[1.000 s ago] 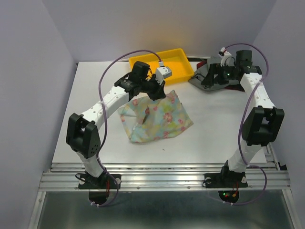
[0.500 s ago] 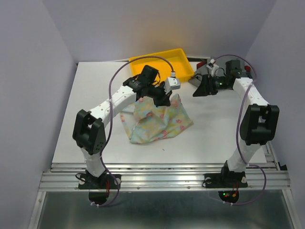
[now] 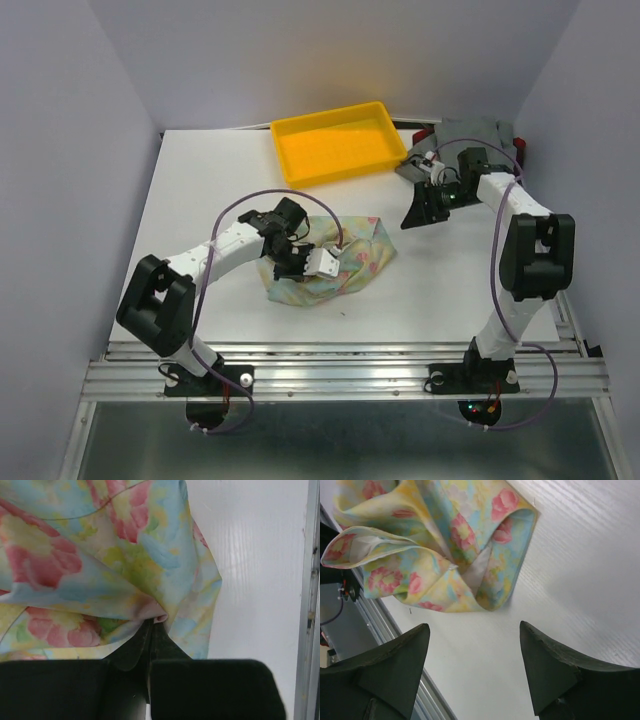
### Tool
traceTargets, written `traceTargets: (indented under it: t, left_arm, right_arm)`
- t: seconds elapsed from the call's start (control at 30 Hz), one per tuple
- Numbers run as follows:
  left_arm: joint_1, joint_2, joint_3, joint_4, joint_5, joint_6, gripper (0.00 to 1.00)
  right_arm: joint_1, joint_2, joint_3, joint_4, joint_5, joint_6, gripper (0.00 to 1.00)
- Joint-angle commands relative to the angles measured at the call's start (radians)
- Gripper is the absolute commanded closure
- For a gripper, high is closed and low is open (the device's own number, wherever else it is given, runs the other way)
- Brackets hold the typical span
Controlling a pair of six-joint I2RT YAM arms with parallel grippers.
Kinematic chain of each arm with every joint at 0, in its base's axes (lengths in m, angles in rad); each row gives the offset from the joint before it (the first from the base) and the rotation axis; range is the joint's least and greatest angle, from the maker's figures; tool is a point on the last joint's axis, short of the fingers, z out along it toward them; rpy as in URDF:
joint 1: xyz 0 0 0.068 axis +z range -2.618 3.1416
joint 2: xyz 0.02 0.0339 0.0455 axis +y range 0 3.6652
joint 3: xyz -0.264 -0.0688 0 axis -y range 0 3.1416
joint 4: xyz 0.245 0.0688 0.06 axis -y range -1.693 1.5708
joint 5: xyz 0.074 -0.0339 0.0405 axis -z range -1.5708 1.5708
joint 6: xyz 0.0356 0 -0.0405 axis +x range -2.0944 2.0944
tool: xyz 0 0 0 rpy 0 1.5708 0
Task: Fold and stack the skirts
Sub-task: Move the skirt to the center of the board
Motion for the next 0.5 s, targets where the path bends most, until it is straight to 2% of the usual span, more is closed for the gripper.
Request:
traceTargets:
  t: [0.0,0.2,0.3,0.33,0.37,0.43,0.47]
  left_arm:
    - [0.0,-0.025,-0.048,0.014,-0.076,0.108,0.89]
    - [0.006,-0.021,-0.016,0.035,-0.048,0.027,0.61]
    - [0.049,-0.045,0.071,0.019,0.027,-0.081,0.53]
    - [0.059,-0.048,0.126,-0.004,0.042,-0.102,0.44]
    - [0.063,-0.048,0.154,-0.014,0.053,-0.124,0.43]
    - [0.065,-0.051,0.198,-0.031,0.065,-0.174,0.13]
    - [0.063,-0.054,0.232,-0.033,0.071,-0.194,0.06]
  right_arm:
    - [0.011,0.015,-0.048,0.044,0.07,-0.009,0.24]
    - [0.033,0.06,-0.062,0.122,0.138,0.04,0.25]
    - [0.042,0.088,-0.03,0.194,0.165,0.081,0.25]
    - [0.042,0.097,-0.022,0.228,0.168,0.093,0.27]
    - [0.042,0.108,-0.013,0.228,0.175,0.101,0.27]
    - [0.054,0.145,0.018,0.257,0.179,0.12,0.28]
    - [0.054,0.157,0.029,0.276,0.185,0.136,0.29]
